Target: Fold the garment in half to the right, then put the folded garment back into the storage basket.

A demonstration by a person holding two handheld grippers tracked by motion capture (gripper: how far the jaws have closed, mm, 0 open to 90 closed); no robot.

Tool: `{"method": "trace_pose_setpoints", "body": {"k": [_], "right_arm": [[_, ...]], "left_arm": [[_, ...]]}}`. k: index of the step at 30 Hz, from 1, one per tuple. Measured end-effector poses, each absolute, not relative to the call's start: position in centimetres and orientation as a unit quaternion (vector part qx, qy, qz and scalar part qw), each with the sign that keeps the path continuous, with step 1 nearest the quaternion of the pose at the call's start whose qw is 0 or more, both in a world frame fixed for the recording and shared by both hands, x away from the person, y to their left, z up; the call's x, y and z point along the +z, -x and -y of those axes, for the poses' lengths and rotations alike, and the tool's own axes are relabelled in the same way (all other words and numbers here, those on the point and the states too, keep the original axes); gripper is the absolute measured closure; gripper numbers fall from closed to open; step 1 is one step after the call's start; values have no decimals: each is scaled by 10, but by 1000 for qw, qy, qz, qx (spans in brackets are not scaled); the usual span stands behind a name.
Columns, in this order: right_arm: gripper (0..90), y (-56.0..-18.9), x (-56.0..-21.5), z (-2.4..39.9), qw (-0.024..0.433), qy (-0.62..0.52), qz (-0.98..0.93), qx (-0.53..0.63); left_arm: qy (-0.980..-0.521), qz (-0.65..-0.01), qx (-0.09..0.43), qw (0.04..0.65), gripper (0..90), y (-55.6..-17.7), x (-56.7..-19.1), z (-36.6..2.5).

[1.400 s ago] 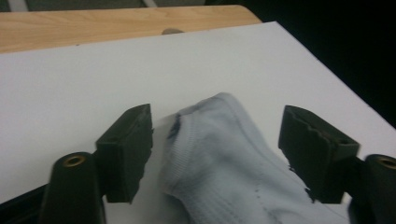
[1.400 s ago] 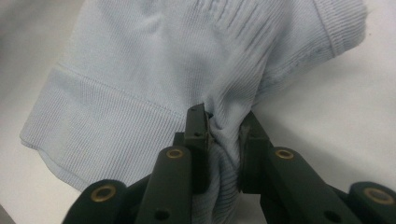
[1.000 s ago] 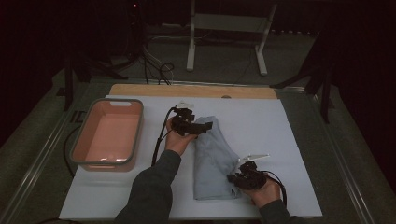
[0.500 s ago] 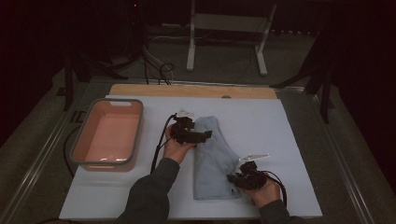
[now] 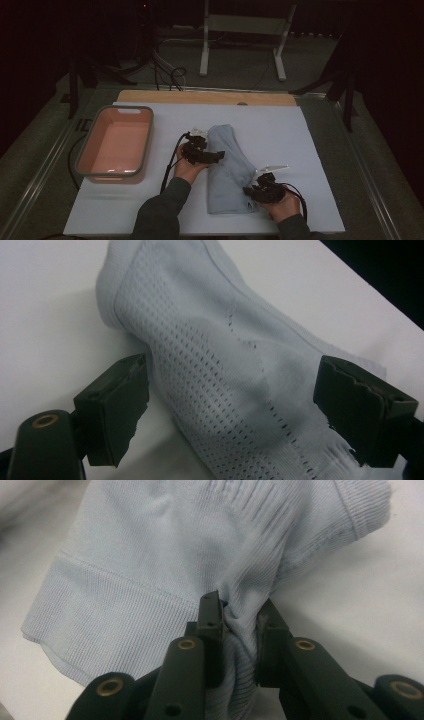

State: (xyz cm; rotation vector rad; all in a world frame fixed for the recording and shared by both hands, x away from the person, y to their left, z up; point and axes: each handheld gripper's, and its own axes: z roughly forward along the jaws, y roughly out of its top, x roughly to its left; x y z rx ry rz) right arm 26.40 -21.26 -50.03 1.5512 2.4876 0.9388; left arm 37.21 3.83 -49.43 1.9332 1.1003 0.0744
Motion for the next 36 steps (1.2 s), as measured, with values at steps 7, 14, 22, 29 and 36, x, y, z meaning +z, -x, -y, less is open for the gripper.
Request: {"method": "trace_pose_setpoints", "body": {"k": [7, 14, 22, 29, 36], "right_arm": [[778, -264, -500, 213, 31, -504, -807, 305], [777, -264, -500, 212, 31, -506, -807, 304], [777, -264, -501, 212, 31, -506, -806, 305], [776, -264, -500, 212, 31, -507, -806, 304], [771, -264, -501, 212, 30, -508, -805, 305]], "left_arm": [[-780, -447, 28, 436, 159, -373, -502, -36], [-781, -448, 26, 433, 160, -373, -507, -33], [-783, -455, 26, 423, 160, -377, -513, -31], [-787, -465, 23, 404, 160, -379, -521, -28], [-797, -451, 15, 400, 285, -378, -522, -26]]}}
